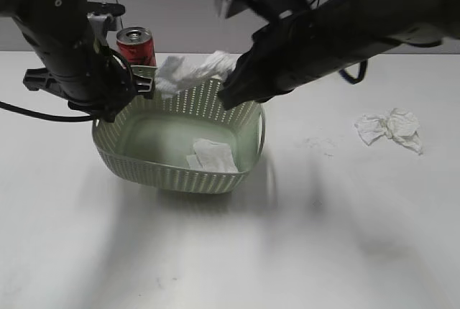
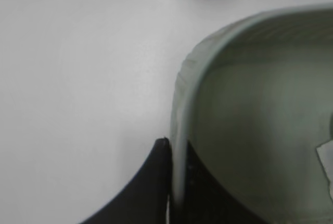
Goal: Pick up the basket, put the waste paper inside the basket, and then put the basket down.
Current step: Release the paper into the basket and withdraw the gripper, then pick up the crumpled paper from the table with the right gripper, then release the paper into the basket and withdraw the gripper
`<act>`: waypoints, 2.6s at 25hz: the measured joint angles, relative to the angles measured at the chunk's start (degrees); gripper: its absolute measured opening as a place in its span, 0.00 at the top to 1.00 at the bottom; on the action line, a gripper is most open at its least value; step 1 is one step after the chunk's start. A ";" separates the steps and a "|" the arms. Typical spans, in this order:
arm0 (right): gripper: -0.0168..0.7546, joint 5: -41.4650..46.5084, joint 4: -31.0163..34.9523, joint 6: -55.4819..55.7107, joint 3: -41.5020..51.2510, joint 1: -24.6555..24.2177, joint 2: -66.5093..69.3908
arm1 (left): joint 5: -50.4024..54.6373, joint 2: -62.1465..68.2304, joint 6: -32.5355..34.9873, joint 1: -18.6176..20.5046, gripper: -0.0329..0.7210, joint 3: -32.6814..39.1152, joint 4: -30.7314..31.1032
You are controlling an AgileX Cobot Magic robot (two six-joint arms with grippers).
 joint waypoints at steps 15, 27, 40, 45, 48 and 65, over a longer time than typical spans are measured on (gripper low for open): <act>0.20 16.95 -14.75 9.99 -14.09 -0.92 6.77 | 0.10 -0.26 0.00 -0.05 0.96 0.00 -0.90; 0.21 16.26 -15.33 13.33 -6.68 -29.68 4.35 | 0.17 -0.26 0.00 -0.05 0.96 0.00 -0.90; 0.21 -3.37 -17.96 13.76 -1.16 -33.46 16.95 | 0.36 -0.26 0.00 -0.05 0.96 0.00 -3.07; 0.25 -3.82 -19.09 14.05 -1.05 -33.46 19.68 | 0.64 -0.26 0.00 -0.05 0.96 0.00 -3.98; 0.45 -3.96 -19.17 14.10 -0.98 -33.46 19.72 | 0.97 -0.26 0.00 -0.05 0.96 0.00 -4.10; 0.96 -0.12 -13.22 14.83 -1.04 -17.23 -5.13 | 2.00 -0.26 0.00 -0.05 0.96 0.00 -4.86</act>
